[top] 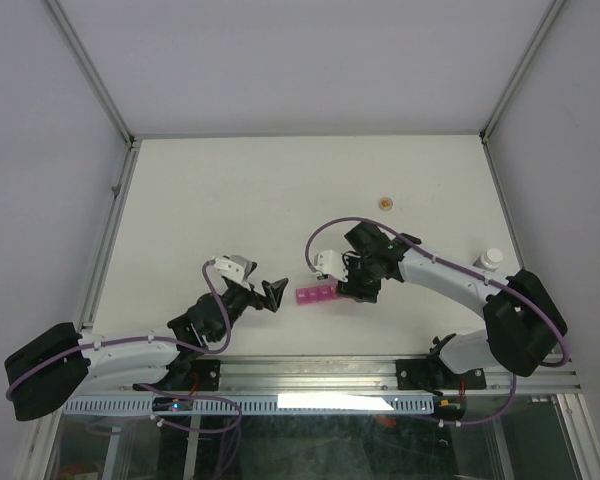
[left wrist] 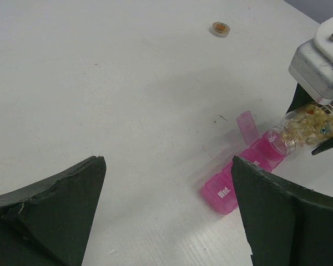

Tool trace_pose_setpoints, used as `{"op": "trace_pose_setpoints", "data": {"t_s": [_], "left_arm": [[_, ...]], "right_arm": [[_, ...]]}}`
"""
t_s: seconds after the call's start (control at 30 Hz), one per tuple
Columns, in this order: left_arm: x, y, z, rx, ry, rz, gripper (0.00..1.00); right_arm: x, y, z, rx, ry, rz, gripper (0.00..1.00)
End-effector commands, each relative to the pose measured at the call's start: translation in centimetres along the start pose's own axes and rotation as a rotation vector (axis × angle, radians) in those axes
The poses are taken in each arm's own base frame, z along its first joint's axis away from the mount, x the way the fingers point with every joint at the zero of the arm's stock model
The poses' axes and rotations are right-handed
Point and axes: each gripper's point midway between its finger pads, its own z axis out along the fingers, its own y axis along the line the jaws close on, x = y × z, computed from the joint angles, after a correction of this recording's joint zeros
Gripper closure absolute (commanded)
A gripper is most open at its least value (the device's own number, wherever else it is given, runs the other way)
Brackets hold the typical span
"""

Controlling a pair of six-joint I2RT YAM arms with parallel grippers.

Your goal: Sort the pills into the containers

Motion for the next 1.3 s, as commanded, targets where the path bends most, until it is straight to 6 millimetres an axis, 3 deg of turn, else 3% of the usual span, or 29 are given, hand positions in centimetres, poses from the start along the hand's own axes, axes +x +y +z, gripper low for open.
{"op": "trace_pose_setpoints", "data": {"t_s": [0.0,0.2,0.33,0.5,0.67,0.77,0.9,1.0,1.13,1.27], "left_arm": [[-2.1,-0.5,0.3,0.018,-0.068,-0.039,0.01],[-2.3,-0.6,0.2,0.025,-0.074,-0.038,0.01],[-3.9,-1.8,-0.4,0.091,-0.12,-0.098,0.01],[-8.1,-5.4,-2.4,0.302,-0.224,-0.286,0.01],[-14.4,-8.2,-5.9,0.528,-0.387,-0.535,0.01],[-17.4,-9.9,-6.8,0.63,-0.416,-0.618,0.01],[-18.8,-12.9,-5.1,0.71,-0.332,-0.67,0.01],[-18.2,-15.2,-2.2,0.7,-0.247,-0.671,0.01],[-17.7,-17.2,1.2,0.612,-0.224,-0.639,0.01],[-17.9,-18.7,2.9,0.569,-0.237,-0.603,0.01]], "right_arm": [[-1.2,-0.8,-0.6,0.036,-0.066,0.016,1.0],[-2.2,-0.3,-2.1,0.011,-0.181,0.07,1.0],[-3.7,-0.4,-4.6,0.001,-0.321,0.109,1.0],[-6.6,-2.1,-10.1,0.056,-0.553,0.162,1.0],[-11.7,-3.3,-17.9,0.09,-0.823,0.144,1.0],[-13.1,-3.3,-21.6,0.017,-0.972,0.153,1.0],[-12.0,-2.8,-23.2,-0.122,-1.145,0.196,1.0],[-10.4,-2.8,-22.5,-0.086,-1.18,0.247,1.0],[-10.4,-1.8,-23.1,-0.041,-1.206,0.213,1.0],[-10.4,-1.5,-23.6,-0.003,-1.21,0.192,1.0]]}}
